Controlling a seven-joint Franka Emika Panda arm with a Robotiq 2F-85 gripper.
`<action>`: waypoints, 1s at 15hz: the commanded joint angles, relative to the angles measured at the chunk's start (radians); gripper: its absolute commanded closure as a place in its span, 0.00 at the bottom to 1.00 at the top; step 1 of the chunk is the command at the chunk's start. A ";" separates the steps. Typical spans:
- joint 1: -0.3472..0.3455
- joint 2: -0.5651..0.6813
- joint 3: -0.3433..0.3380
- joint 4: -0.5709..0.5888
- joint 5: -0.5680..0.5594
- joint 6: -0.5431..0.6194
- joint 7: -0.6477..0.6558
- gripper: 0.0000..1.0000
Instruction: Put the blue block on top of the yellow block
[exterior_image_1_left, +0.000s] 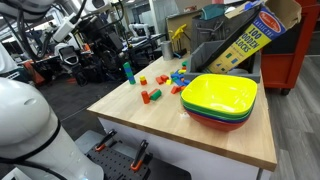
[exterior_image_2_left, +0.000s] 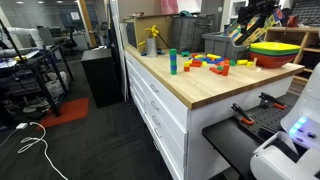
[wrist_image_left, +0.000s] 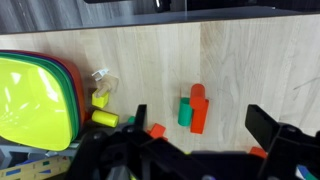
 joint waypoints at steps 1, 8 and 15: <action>0.015 0.051 0.007 0.035 -0.013 0.030 0.007 0.00; 0.024 0.243 0.057 0.134 -0.015 0.134 0.032 0.00; 0.019 0.462 0.067 0.271 -0.007 0.161 0.105 0.00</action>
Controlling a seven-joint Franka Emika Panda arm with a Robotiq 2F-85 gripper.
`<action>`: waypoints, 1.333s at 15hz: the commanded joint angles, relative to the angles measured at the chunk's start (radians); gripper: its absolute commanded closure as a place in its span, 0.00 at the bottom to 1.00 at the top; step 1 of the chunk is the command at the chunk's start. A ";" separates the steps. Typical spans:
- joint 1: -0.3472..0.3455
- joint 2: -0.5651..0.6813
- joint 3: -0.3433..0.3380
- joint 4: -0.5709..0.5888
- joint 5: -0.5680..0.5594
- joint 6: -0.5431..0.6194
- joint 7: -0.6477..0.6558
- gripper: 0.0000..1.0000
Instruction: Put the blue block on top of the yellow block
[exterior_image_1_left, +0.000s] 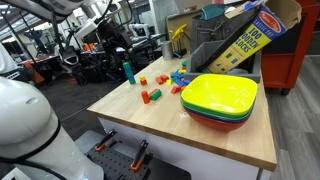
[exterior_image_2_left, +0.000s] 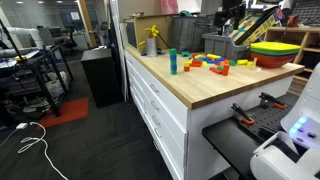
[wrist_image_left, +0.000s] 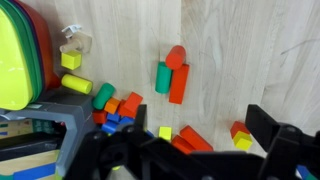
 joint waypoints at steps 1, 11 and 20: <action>0.002 0.137 0.001 0.106 -0.007 0.000 0.059 0.00; 0.000 0.345 -0.030 0.303 -0.023 -0.009 0.099 0.00; 0.017 0.347 -0.046 0.318 -0.006 0.000 0.079 0.00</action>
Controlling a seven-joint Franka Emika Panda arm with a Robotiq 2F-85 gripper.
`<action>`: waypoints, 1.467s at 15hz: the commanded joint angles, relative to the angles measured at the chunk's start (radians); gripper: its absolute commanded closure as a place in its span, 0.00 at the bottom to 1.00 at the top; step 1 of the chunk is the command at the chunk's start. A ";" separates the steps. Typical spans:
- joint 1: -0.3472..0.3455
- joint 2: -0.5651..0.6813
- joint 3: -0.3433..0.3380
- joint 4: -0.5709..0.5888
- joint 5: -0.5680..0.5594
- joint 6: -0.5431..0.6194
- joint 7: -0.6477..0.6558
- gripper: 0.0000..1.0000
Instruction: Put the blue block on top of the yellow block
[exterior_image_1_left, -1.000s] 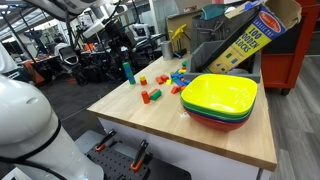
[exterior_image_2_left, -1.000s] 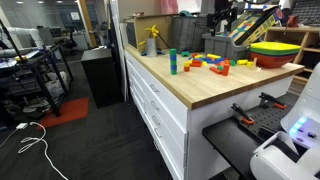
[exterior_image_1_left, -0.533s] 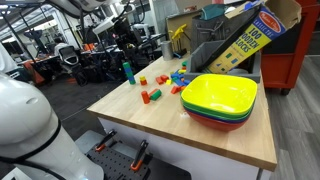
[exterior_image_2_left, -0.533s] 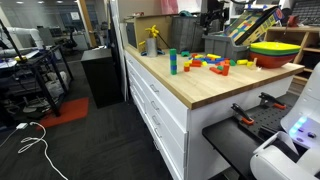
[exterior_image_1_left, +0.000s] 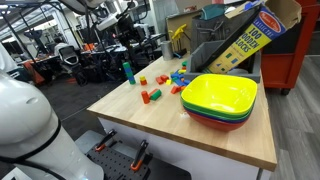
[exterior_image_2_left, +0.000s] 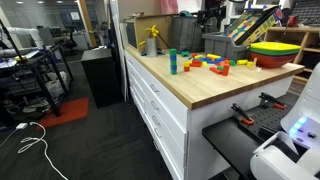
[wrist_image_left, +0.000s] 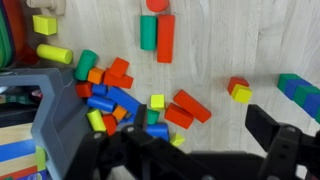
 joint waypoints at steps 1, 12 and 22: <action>0.018 0.001 -0.017 0.002 -0.005 -0.003 0.004 0.00; 0.011 0.284 -0.065 0.161 0.014 -0.043 0.156 0.00; 0.013 0.496 -0.149 0.335 0.137 -0.102 0.261 0.00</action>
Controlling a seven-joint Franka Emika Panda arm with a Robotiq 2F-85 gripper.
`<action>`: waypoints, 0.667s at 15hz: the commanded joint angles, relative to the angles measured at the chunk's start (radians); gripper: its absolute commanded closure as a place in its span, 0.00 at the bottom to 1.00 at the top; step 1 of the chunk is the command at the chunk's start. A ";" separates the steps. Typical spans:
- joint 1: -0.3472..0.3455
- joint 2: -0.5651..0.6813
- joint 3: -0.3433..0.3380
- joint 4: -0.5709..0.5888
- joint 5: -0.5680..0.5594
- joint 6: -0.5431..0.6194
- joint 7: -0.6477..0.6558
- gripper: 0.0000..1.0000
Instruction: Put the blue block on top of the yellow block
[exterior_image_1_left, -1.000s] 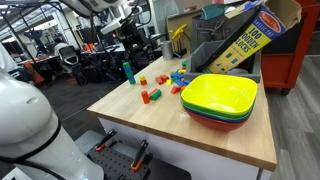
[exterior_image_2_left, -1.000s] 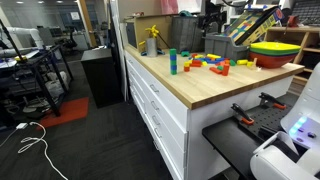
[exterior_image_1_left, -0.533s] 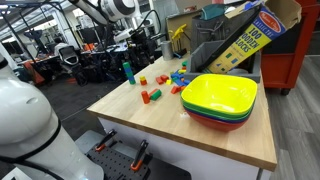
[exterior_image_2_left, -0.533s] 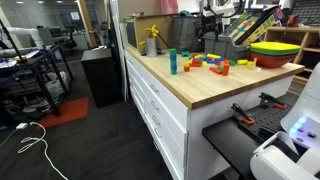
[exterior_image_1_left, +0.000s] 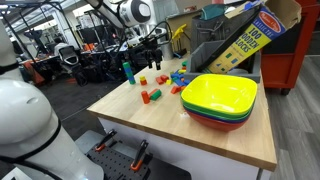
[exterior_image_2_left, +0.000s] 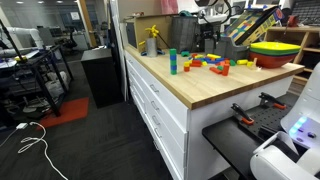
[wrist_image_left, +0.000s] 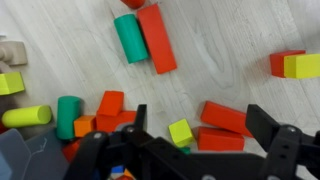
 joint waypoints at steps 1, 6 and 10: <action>0.010 0.060 -0.036 0.085 0.053 -0.057 0.049 0.00; -0.007 0.096 -0.082 0.112 0.107 -0.052 0.075 0.00; -0.021 0.109 -0.118 0.104 0.140 -0.038 0.075 0.00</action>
